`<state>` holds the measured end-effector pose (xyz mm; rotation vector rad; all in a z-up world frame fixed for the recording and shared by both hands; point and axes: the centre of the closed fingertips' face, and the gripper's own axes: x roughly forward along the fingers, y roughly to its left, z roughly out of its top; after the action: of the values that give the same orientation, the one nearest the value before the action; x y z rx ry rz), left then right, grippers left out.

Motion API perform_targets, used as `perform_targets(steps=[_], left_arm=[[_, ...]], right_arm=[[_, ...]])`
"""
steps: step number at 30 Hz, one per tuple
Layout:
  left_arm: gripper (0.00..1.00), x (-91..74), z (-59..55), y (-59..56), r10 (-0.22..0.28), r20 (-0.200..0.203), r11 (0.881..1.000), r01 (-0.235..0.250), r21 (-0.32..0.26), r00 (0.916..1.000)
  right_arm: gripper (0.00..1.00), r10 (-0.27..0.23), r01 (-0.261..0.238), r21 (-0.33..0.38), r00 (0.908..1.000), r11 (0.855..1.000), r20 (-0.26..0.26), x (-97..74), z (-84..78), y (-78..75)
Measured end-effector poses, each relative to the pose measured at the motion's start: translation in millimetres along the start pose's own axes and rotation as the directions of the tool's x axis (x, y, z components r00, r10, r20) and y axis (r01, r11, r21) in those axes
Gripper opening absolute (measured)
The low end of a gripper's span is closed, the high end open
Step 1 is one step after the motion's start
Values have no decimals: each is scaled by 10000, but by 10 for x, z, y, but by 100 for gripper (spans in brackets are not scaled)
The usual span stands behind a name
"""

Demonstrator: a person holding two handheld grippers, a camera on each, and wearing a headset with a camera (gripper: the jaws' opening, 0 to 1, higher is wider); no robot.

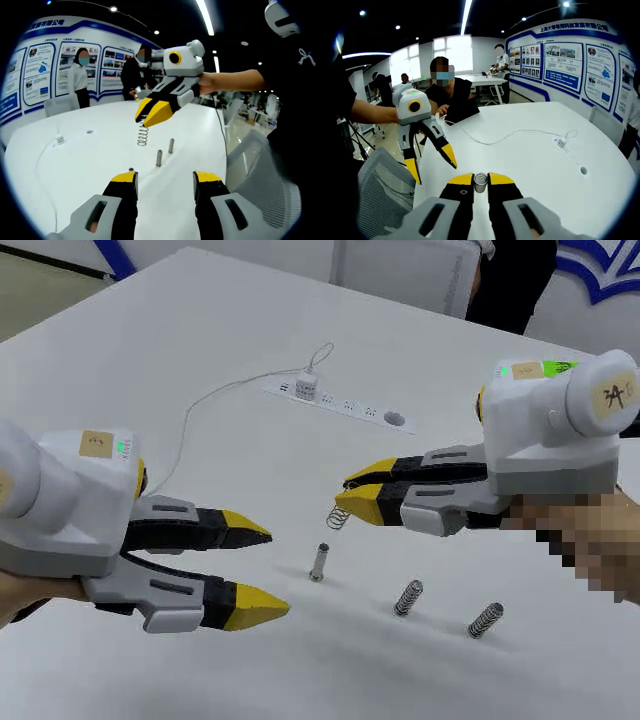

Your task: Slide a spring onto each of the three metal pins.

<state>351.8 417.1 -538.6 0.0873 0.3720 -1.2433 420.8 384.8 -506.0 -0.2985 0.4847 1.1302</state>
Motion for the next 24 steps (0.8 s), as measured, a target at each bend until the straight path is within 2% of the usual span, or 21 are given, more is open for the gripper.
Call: perform_targets(steps=[8, 19, 24], left_arm=[[60, -30, -32, 83, 417, 30, 9990, -417, -134, 9991], [79, -56, -71, 192, 941, -13, 9952, -941, -277, 9956], [83, -58, -74, 216, 1033, 16, 9942, -1032, -318, 9947]], right_arm=[[10, -348, 351, 98, 9990, 9993, -275, 148, -133, -137], [10, -373, 381, 70, 9951, 9992, -918, 358, -379, -203], [10, -360, 378, 153, 9938, 9992, -1049, 417, -458, -232]])
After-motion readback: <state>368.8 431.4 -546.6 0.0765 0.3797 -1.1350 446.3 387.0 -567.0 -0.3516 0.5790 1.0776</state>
